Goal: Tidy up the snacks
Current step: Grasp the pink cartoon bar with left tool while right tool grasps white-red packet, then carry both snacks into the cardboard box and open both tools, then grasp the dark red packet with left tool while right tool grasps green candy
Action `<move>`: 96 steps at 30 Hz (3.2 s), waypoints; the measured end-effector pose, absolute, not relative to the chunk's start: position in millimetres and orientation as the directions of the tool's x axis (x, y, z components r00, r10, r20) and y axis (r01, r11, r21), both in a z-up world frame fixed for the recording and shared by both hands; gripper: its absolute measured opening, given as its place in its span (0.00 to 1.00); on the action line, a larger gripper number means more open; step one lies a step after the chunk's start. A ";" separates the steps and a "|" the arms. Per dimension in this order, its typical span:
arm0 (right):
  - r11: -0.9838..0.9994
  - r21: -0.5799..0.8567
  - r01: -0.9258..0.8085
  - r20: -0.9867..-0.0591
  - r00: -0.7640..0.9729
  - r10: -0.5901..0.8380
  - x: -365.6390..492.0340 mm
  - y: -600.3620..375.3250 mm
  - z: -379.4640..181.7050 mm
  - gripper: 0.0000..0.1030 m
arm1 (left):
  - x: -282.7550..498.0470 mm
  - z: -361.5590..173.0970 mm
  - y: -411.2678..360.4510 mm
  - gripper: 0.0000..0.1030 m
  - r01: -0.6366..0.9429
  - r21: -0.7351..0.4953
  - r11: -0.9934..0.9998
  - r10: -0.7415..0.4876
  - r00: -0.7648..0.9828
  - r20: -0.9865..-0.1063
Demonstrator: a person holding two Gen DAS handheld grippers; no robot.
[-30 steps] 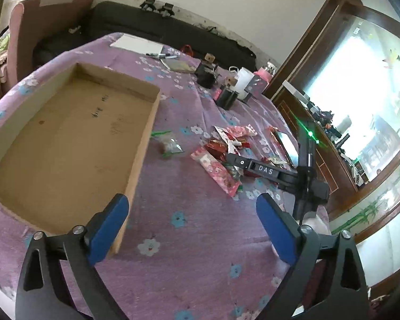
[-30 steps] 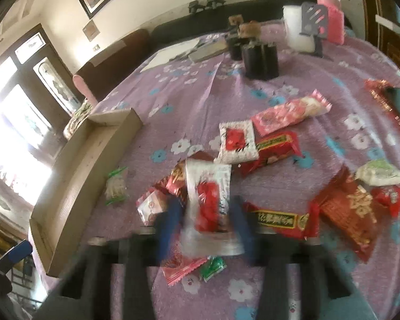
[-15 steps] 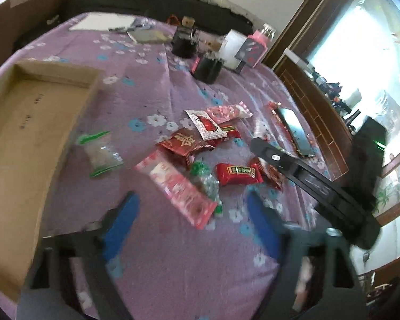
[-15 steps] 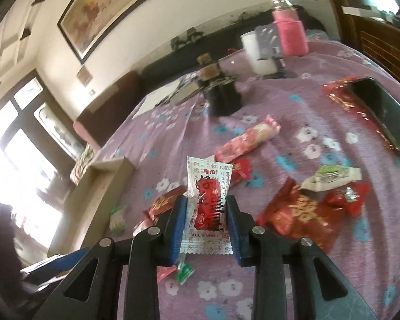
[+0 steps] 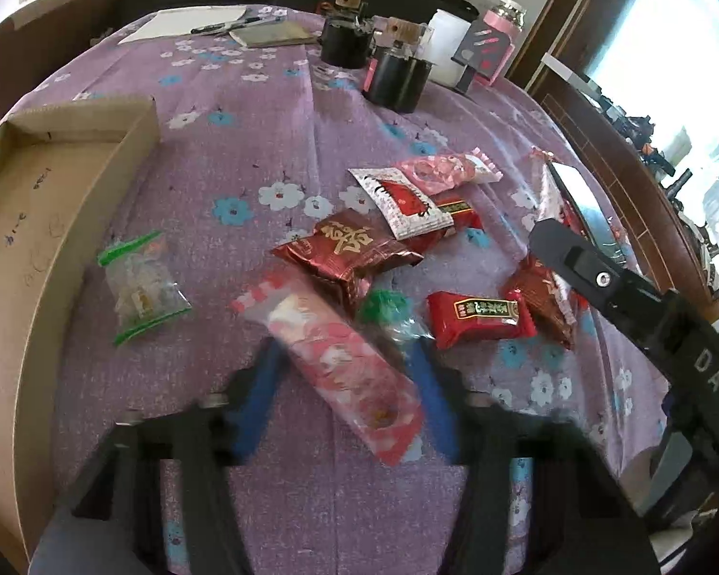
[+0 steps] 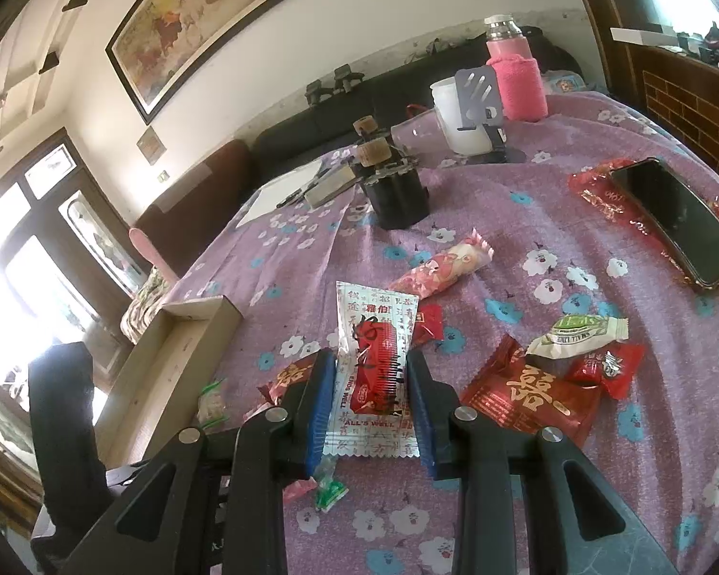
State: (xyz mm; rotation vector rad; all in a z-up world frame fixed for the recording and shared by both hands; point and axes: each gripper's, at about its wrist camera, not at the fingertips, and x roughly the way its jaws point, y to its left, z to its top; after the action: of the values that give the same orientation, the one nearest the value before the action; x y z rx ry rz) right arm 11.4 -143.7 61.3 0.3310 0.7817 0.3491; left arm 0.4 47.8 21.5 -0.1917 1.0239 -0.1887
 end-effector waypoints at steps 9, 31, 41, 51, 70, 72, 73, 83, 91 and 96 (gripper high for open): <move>0.895 0.407 -0.182 -0.629 0.654 0.419 12.3 -141.1 58.2 0.31 | -14.7 35.4 63.6 0.20 0.091 -0.327 0.941 -0.323 0.535 -0.781; 0.840 0.386 -0.380 -0.653 0.530 0.540 5.6 -44.3 90.2 0.30 | -36.3 119.9 226.5 0.20 -0.020 -0.227 0.974 -0.143 0.720 -0.679; 0.815 0.327 -0.479 -0.714 0.440 0.545 31.0 65.8 89.2 0.29 | 14.1 84.1 260.9 0.20 -0.057 -0.226 0.972 -0.134 0.658 -0.741; 0.823 0.268 -0.500 -0.773 0.398 0.493 61.7 125.3 61.3 0.29 | 43.8 52.6 282.6 0.20 -0.132 -0.231 0.964 -0.104 0.612 -0.784; 0.838 0.230 -0.495 -0.774 0.429 0.466 64.0 128.9 55.2 0.36 | 36.3 51.8 284.9 0.21 -0.190 -0.165 0.968 -0.013 0.617 -0.787; 0.838 0.222 -0.498 -0.766 0.443 0.466 59.4 125.6 60.9 0.37 | 31.2 55.2 284.1 0.21 -0.191 -0.163 0.968 -0.009 0.623 -0.783; 0.839 0.221 -0.497 -0.762 0.449 0.467 57.1 123.2 63.9 0.37 | 29.2 56.7 283.8 0.21 -0.193 -0.159 0.968 -0.004 0.625 -0.780; 0.865 0.240 -0.441 -0.743 0.490 0.456 40.9 79.2 77.5 0.37 | -4.7 83.6 263.3 0.25 -0.182 -0.094 0.979 0.053 0.671 -0.740; 0.893 0.269 -0.361 -0.724 0.535 0.435 22.4 19.6 83.7 0.40 | -33.5 105.4 242.0 0.56 -0.157 -0.110 0.981 0.035 0.710 -0.704; 0.920 0.273 -0.282 -0.717 0.578 0.390 12.4 -33.4 81.8 0.42 | -46.1 113.0 223.2 0.56 -0.111 -0.145 0.983 -0.021 0.721 -0.693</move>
State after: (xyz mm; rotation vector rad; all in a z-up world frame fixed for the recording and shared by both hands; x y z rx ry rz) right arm 12.4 -33.4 81.8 0.1340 0.8703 0.3949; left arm -46.1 223.2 113.0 -0.1816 0.7655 0.0505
